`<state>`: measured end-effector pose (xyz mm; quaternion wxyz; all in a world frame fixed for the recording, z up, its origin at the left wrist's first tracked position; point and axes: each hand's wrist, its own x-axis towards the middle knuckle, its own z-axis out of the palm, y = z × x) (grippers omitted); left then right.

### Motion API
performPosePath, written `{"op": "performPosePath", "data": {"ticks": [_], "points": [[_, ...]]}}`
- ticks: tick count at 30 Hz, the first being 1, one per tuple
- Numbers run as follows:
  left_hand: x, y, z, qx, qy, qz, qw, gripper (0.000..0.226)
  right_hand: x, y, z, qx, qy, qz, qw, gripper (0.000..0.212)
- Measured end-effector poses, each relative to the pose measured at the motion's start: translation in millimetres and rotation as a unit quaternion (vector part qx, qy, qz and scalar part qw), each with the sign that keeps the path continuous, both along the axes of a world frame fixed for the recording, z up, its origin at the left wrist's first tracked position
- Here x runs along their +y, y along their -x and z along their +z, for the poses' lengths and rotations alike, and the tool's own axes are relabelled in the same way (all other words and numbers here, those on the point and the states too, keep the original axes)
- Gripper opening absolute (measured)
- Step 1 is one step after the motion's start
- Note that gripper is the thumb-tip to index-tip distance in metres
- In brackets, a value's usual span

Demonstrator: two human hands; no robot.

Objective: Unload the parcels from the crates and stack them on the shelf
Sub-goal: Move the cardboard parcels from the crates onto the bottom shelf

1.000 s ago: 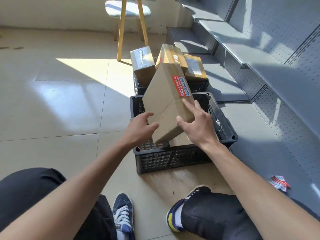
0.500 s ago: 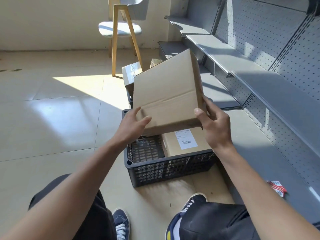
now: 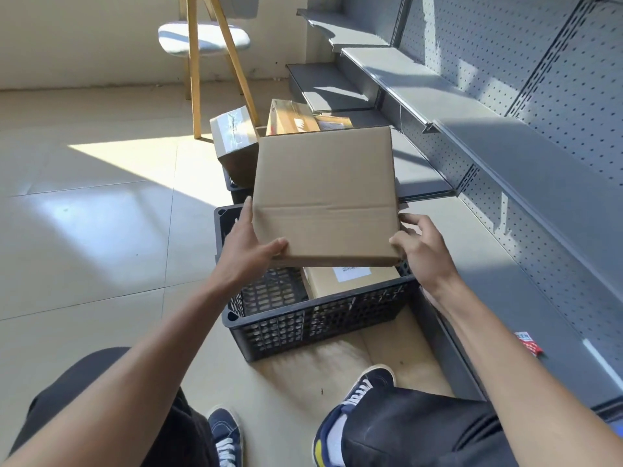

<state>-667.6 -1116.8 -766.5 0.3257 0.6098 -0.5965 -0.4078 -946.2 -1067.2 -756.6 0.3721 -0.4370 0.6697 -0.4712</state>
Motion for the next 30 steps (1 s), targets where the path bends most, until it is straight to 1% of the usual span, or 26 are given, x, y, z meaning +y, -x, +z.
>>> {"op": "performPosePath", "data": {"ticks": [3, 5, 8, 9, 10, 11, 13, 14, 16, 17, 18, 20, 21, 22, 23, 24, 26, 28, 30], "points": [[-2.6, -2.1, -3.7, 0.002, -0.007, 0.006, 1.0, 0.111, 0.5, 1.0, -8.8, 0.008, -0.016, 0.01, 1.0, 0.064], [-5.0, -4.0, -6.0, -0.001, -0.017, 0.003, 1.0, 0.11, 2.3, -0.2, -11.4, 0.039, -0.005, 0.015, 0.999, 0.067], [-1.3, -5.1, -4.0, 0.0, -0.012, -0.009, 1.0, 0.093, 4.1, -2.8, -12.0, 0.121, 0.006, -0.016, 0.992, 0.052], [0.0, -6.1, -3.7, 0.002, -0.006, -0.009, 1.0, 0.091, 2.9, -2.7, -13.8, 0.137, 0.006, -0.028, 0.99, 0.051], [0.6, -6.9, -4.0, 0.004, -0.002, -0.007, 1.0, 0.089, 1.8, -2.3, -15.6, 0.139, 0.007, -0.043, 0.989, 0.051], [0.6, -7.8, -5.3, 0.011, 0.001, -0.002, 1.0, 0.086, 0.9, -1.7, -16.9, 0.135, 0.004, -0.06, 0.989, 0.046], [1.7, -8.2, -5.5, 0.03, 0.005, 0.011, 0.999, 0.072, 0.0, -3.0, -13.9, 0.13, -0.006, -0.072, 0.989, 0.035], [2.4, -8.3, -4.8, 0.036, 0.006, 0.017, 0.999, 0.064, -0.2, -2.1, -13.6, 0.131, -0.015, -0.071, 0.989, 0.039], [3.0, -7.9, -3.8, 0.048, 0.008, 0.018, 0.999, 0.059, 1.3, -1.2, -14.5, 0.14, -0.037, -0.055, 0.988, 0.056], [3.1, -7.4, -3.5, 0.052, 0.008, 0.016, 0.999, 0.063, 1.8, -2.1, -15.6, 0.147, -0.049, -0.047, 0.987, 0.068], [3.3, -6.9, -3.1, 0.052, 0.007, 0.012, 0.999, 0.072, 1.9, -2.8, -18.0, 0.152, -0.06, -0.04, 0.986, 0.078], [3.5, -7.0, -3.4, 0.046, 0.002, -0.002, 0.999, 0.097, 2.1, -5.3, -22.3, 0.139, -0.068, -0.025, 0.988, 0.088], [3.3, -7.1, -3.9, 0.041, -0.001, -0.009, 0.999, 0.107, 1.2, -5.4, -26.6, 0.126, -0.065, -0.018, 0.99, 0.091], [3.5, -7.4, -4.8, 0.032, -0.003, -0.017, 0.999, 0.11, 0.1, -5.4, -29.3, 0.11, -0.061, -0.014, 0.992, 0.095], [3.6, -7.8, -5.5, 0.02, -0.004, -0.025, 0.999, 0.108, -1.3, -5.5, -31.5, 0.095, -0.059, -0.018, 0.994, 0.098], [3.5, -8.1, -6.3, 0.009, -0.003, -0.033, 0.999, 0.102, -2.2, -6.9, -32.1, 0.08, -0.054, -0.026, 0.995, 0.098], [3.6, -8.6, -7.3, 0.003, -0.004, -0.033, 0.999, 0.089, -1.8, -9.3, -30.5, 0.053, -0.051, -0.035, 0.997, 0.089], [2.9, -10.3, -7.7, 0.022, 0.0, -0.016, 1.0, 0.078, -1.0, -13.4, -25.6, 0.037, -0.052, -0.054, 0.997, 0.073], [1.4, -13.7, -8.2, 0.042, 0.007, -0.003, 0.999, 0.063, -1.0, -14.2, -23.6, 0.026, -0.04, -0.068, 0.997, 0.064]]}}
